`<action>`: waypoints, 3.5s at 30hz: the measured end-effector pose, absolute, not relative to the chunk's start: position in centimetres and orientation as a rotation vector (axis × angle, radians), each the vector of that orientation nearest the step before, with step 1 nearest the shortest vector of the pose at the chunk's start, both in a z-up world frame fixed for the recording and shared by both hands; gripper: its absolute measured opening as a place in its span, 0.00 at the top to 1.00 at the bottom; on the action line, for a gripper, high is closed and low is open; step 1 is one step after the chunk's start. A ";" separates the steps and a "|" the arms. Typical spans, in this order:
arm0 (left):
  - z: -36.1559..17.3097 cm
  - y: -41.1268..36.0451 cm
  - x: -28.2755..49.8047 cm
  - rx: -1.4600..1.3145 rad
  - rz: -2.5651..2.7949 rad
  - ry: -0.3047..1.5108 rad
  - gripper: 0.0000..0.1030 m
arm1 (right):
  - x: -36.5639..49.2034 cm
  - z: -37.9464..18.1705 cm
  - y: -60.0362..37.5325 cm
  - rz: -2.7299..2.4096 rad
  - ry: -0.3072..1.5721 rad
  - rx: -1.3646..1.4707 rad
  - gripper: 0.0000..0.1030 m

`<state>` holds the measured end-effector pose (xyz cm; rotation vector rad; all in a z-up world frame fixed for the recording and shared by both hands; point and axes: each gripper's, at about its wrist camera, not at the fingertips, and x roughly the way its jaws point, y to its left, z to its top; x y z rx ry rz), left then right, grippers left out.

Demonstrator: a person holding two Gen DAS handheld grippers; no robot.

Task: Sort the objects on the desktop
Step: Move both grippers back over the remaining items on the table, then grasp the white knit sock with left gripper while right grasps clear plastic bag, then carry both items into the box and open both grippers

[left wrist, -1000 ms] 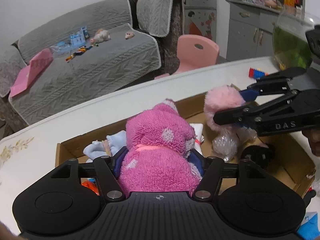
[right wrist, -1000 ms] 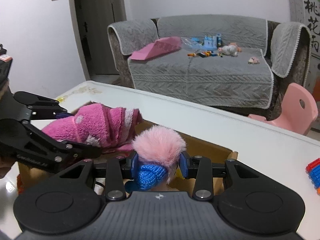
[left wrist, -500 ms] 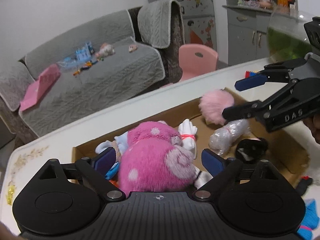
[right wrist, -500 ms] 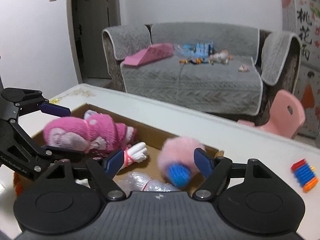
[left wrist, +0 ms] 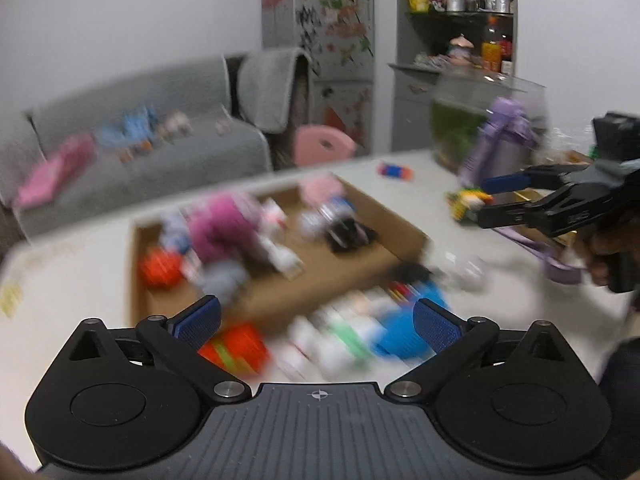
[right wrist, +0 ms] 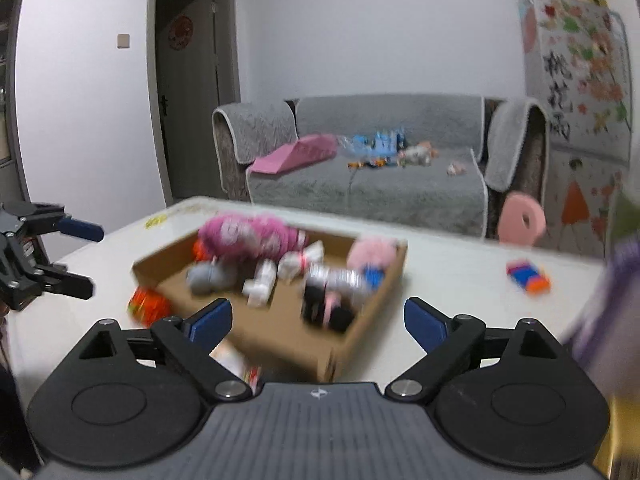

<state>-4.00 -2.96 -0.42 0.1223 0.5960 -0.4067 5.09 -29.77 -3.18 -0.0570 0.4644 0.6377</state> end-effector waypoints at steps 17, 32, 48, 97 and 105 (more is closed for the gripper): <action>-8.1 -9.1 -5.4 0.127 -0.490 0.773 0.01 | 6.8 -10.0 -28.9 0.594 0.621 -0.063 0.20; -9.9 -9.2 -5.1 0.179 -0.434 0.755 0.00 | 5.5 -10.9 -29.0 0.538 0.639 -0.130 0.62; -9.0 -8.8 -6.7 0.137 -0.390 0.739 0.44 | 4.6 -10.6 -29.2 0.533 0.641 -0.106 0.70; 4.2 2.5 3.2 0.135 -0.165 0.551 0.48 | 9.0 -1.4 -28.1 0.616 0.411 0.114 0.70; 3.7 3.1 7.9 0.135 -0.153 0.577 0.48 | 12.2 -0.4 -25.2 0.660 0.422 0.082 0.70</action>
